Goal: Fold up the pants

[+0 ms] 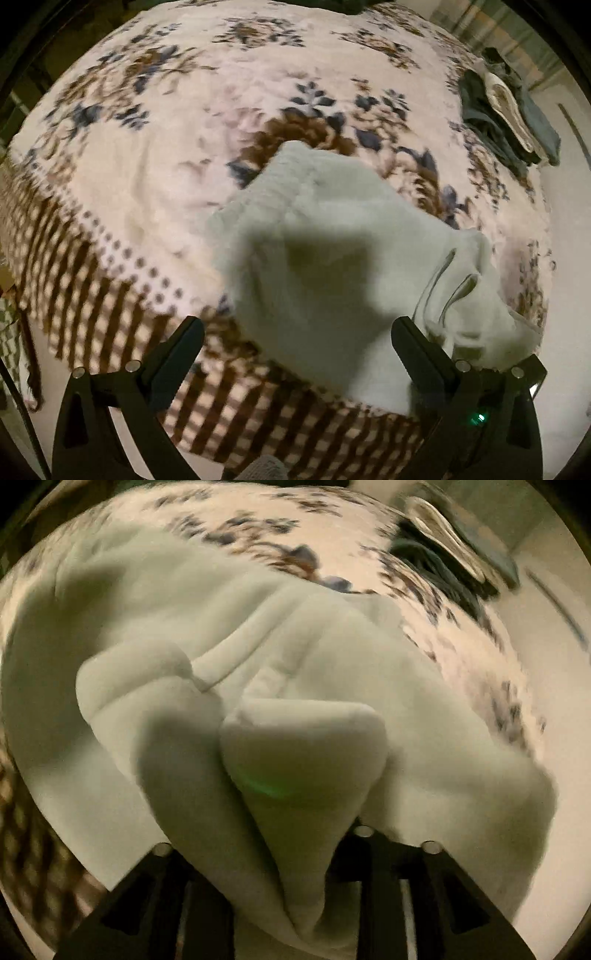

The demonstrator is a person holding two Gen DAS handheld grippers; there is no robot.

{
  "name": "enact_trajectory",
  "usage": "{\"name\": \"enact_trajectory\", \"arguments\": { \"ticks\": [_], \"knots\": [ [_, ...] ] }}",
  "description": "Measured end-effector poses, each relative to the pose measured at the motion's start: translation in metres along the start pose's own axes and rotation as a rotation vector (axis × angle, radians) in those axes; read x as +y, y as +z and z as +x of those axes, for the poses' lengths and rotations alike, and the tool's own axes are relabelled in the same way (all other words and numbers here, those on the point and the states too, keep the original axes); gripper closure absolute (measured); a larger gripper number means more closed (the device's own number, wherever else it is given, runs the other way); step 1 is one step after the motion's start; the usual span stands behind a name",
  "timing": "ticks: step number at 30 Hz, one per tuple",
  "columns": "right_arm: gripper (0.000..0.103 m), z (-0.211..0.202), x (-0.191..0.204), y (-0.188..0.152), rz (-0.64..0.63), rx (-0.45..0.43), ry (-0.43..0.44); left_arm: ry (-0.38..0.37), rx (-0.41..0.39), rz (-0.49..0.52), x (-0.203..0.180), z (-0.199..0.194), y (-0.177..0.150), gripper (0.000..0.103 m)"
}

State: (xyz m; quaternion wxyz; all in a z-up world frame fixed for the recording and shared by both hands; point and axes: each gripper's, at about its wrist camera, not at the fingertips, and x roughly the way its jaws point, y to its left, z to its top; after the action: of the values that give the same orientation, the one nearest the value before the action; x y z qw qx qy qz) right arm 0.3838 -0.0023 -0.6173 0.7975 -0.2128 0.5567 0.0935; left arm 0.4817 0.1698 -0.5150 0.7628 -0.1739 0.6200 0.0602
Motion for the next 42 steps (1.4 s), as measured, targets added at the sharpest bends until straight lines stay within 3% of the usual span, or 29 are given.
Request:
{"name": "enact_trajectory", "arguments": {
  "ticks": [1, 2, 5, 7, 9, 11, 14, 17, 18, 19, 21, 25, 28, 30, 36, 38, 40, 42],
  "knots": [
    [0.046, -0.008, -0.006, -0.004, 0.01, 0.017, 0.063, -0.018, 0.006, 0.008, -0.006, 0.001, 0.003, 0.0],
    [0.03, -0.019, -0.019, -0.007, 0.059, 0.037, 0.198, -0.056, 0.013, 0.023, -0.015, 0.003, 0.007, 0.0],
    [0.027, -0.05, -0.063, -0.024, 0.281, 0.054, 0.474, -0.161, 0.041, 0.105, -0.06, 0.004, 0.016, 0.0],
    [0.027, -0.06, -0.101, -0.033, 0.449, 0.07, 0.584, -0.173, 0.101, 0.185, -0.091, 0.013, 0.016, 0.0],
    [0.027, -0.066, -0.141, -0.057, 0.657, 0.088, 0.625, -0.177, 0.173, 0.276, -0.129, 0.032, 0.011, 0.0],
    [0.027, -0.063, -0.177, -0.082, 0.823, 0.109, 0.598, -0.167, 0.208, 0.358, -0.159, 0.054, 0.004, 0.0],
    [0.027, -0.05, -0.215, -0.106, 0.957, 0.102, 0.546, -0.137, 0.241, 0.447, -0.196, 0.089, 0.002, 0.007],
    [0.027, -0.036, -0.239, -0.122, 1.029, 0.1, 0.497, -0.105, 0.206, 0.492, -0.223, 0.107, 0.004, 0.039],
    [0.027, -0.033, -0.246, -0.126, 1.044, 0.098, 0.48, -0.12, 0.191, 0.507, -0.229, 0.109, 0.004, 0.069],
    [0.027, -0.029, -0.254, -0.126, 1.058, 0.093, 0.479, -0.107, 0.182, 0.521, -0.233, 0.11, 0.003, 0.082],
    [0.027, -0.028, -0.261, -0.133, 1.077, 0.093, 0.47, -0.11, 0.154, 0.559, -0.239, 0.104, 0.001, 0.095],
    [0.027, -0.028, -0.268, -0.144, 1.103, 0.089, 0.473, -0.057, 0.065, 0.582, -0.227, 0.078, 0.006, 0.095],
    [0.027, -0.031, -0.275, -0.152, 1.126, 0.079, 0.492, 0.008, 0.091, 0.517, -0.202, 0.093, 0.028, 0.095],
    [0.027, -0.03, -0.277, -0.155, 1.142, 0.085, 0.517, 0.001, 0.106, 0.459, -0.19, 0.101, 0.037, 0.095],
    [0.027, -0.026, -0.278, -0.151, 1.119, 0.119, 0.517, -0.031, 0.152, 0.454, -0.176, 0.109, 0.028, 0.091],
    [0.027, -0.011, -0.279, -0.152, 1.105, 0.161, 0.542, -0.1, 0.214, 0.392, -0.163, 0.115, 0.028, 0.082],
    [0.027, 0.01, -0.279, -0.155, 1.116, 0.212, 0.581, -0.184, 0.266, 0.312, -0.148, 0.115, 0.031, 0.061],
    [0.027, 0.026, -0.28, -0.158, 1.122, 0.239, 0.61, -0.239, 0.285, 0.275, -0.137, 0.113, 0.028, 0.048]
  ]
}}
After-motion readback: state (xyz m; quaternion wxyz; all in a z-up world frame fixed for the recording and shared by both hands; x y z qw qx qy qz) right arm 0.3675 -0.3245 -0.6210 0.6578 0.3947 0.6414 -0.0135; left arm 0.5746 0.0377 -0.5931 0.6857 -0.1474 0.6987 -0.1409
